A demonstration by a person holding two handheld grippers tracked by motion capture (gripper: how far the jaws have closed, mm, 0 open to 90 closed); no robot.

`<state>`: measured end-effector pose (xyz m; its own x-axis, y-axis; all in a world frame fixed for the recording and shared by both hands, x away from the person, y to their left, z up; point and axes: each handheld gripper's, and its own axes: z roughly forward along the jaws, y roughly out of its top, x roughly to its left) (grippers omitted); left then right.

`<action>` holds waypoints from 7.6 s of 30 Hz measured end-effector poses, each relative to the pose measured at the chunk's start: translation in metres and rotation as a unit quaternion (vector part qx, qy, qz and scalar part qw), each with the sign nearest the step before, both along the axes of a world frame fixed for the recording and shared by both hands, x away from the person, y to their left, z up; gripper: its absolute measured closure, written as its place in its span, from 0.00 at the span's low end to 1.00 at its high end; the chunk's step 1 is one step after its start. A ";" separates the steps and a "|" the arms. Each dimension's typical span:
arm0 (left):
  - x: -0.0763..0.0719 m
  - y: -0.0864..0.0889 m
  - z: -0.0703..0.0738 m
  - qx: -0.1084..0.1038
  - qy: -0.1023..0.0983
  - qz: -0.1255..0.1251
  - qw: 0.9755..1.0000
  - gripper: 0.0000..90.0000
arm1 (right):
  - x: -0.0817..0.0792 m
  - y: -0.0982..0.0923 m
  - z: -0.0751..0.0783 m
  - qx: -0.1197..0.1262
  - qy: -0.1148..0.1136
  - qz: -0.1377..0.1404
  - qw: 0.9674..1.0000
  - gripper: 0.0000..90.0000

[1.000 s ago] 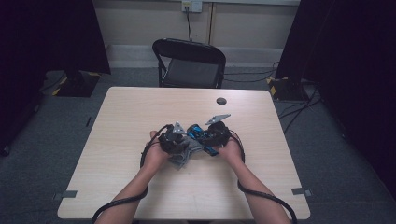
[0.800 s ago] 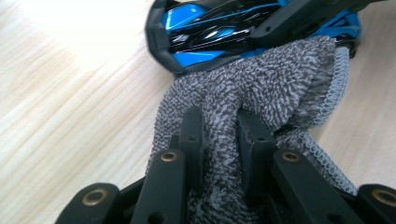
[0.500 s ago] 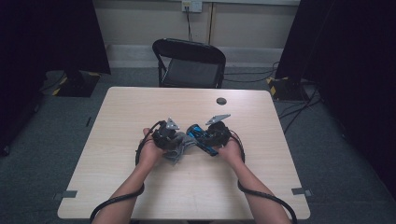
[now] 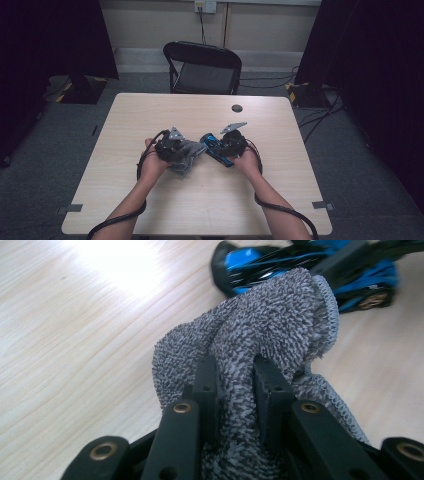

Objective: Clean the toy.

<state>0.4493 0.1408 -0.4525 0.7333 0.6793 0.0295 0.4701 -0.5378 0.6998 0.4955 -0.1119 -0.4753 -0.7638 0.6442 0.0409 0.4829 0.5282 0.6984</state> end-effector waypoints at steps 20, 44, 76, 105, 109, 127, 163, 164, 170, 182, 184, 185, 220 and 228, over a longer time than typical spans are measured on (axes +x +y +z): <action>-0.047 -0.065 -0.003 -0.008 0.002 -0.114 0.993 0.83 | 0.000 0.001 0.001 -0.006 0.005 -0.001 1.000 0.48; -0.043 -0.110 -0.025 0.005 0.015 -0.154 0.988 0.82 | 0.000 0.001 0.002 -0.009 0.004 0.001 1.000 0.48; -0.009 -0.052 -0.023 0.024 0.008 -0.062 0.998 0.82 | -0.001 0.001 0.001 -0.009 0.001 0.000 1.000 0.48; 0.013 -0.019 -0.018 0.033 0.008 0.000 0.999 0.82 | -0.002 0.001 0.001 -0.008 -0.001 0.000 1.000 0.48; 0.016 -0.012 -0.018 0.031 0.009 0.022 0.999 0.82 | -0.002 0.001 0.001 -0.006 -0.001 -0.002 1.000 0.48; 0.001 0.004 -0.007 0.009 0.008 0.029 1.000 0.82 | -0.003 0.000 0.000 -0.006 -0.003 -0.003 1.000 0.48; -0.061 -0.062 -0.006 0.005 0.030 -0.067 0.997 0.82 | -0.012 -0.020 0.006 -0.017 -0.001 -0.027 0.999 0.33; -0.061 -0.064 -0.006 0.006 0.033 -0.070 0.997 0.82 | -0.013 -0.023 0.007 -0.015 0.000 -0.028 1.000 0.32; -0.071 -0.082 -0.005 0.004 0.045 -0.072 0.996 0.82 | -0.024 -0.035 0.018 -0.012 -0.007 -0.028 1.000 0.31; -0.073 -0.095 0.004 -0.018 0.050 -0.076 0.996 0.68 | -0.049 -0.047 0.036 0.002 -0.018 -0.007 1.000 0.31; -0.072 -0.090 0.009 -0.026 0.046 -0.073 0.996 0.63 | -0.053 -0.049 0.035 0.004 -0.015 -0.006 1.000 0.31; -0.072 -0.088 0.012 -0.025 0.044 -0.072 0.996 0.64 | -0.054 -0.049 0.035 0.003 -0.014 -0.004 1.000 0.32; -0.104 -0.053 -0.015 0.011 0.087 -0.113 0.990 0.80 | -0.097 -0.017 -0.003 -0.012 0.001 0.088 0.996 0.51; -0.104 -0.064 -0.015 -0.009 0.086 -0.115 0.990 0.78 | -0.084 -0.001 0.003 0.026 0.005 0.073 0.997 0.44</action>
<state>0.3455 0.0769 -0.4678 0.8616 0.4934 -0.1192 0.4497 -0.6332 0.6300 0.4118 -0.1131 -0.4727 -0.8481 0.5237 0.0806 0.4118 0.5559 0.7221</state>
